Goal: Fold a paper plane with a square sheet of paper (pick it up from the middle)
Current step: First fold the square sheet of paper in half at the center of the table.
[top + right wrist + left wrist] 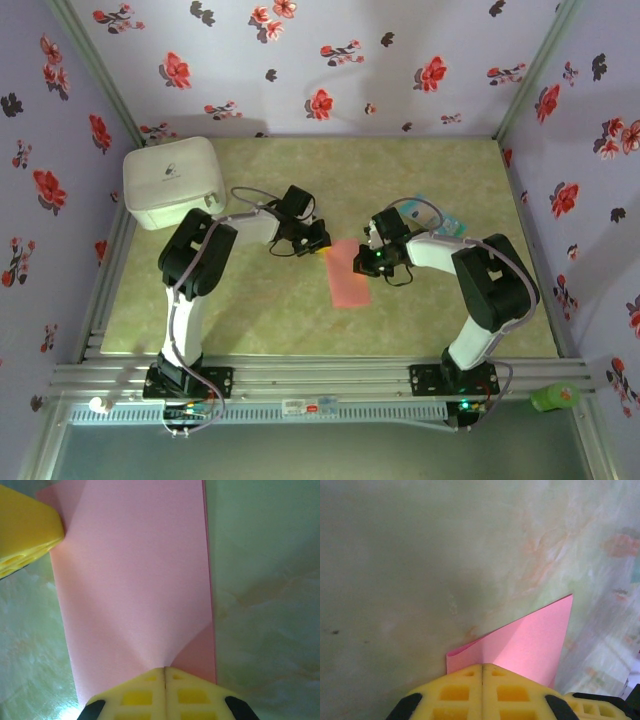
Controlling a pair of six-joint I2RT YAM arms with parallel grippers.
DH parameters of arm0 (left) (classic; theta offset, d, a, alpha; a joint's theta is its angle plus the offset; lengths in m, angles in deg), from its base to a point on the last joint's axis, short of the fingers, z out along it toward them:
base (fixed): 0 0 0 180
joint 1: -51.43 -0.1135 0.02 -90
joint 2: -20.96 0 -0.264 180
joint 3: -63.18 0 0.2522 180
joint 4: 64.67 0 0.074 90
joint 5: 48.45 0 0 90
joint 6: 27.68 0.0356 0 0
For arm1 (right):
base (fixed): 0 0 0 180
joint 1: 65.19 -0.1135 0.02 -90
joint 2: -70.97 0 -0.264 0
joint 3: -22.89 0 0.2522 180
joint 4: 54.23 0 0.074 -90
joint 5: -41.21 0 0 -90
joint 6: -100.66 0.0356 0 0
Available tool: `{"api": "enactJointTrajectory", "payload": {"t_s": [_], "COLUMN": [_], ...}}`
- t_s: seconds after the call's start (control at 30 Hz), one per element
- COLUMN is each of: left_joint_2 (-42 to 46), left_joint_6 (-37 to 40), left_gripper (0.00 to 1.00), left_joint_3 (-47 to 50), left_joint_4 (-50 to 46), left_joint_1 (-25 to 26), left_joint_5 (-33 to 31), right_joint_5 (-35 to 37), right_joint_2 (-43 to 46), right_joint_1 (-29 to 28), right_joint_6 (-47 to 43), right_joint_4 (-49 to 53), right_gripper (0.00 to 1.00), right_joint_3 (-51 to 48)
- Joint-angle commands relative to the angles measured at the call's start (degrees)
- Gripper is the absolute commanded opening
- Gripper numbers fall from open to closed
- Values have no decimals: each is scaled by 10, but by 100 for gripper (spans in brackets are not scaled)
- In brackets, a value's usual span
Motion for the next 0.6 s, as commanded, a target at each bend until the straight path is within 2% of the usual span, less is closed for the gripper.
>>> {"api": "enactJointTrajectory", "payload": {"t_s": [0.0,0.57], "left_joint_2": [-17,-5], "left_joint_6": [-9,-51], "left_gripper": [1,0], "left_joint_3": [-2,-21], "left_joint_4": [-41,-37], "left_joint_1": [-22,-41], "left_joint_5": [-77,-123], "right_joint_5": [87,88], "right_joint_2": [-27,-23], "right_joint_1": [2,3], "right_joint_6": [-2,-1], "right_joint_4": [81,78], "right_gripper": [0,0], "right_joint_3": [-30,-33]}}
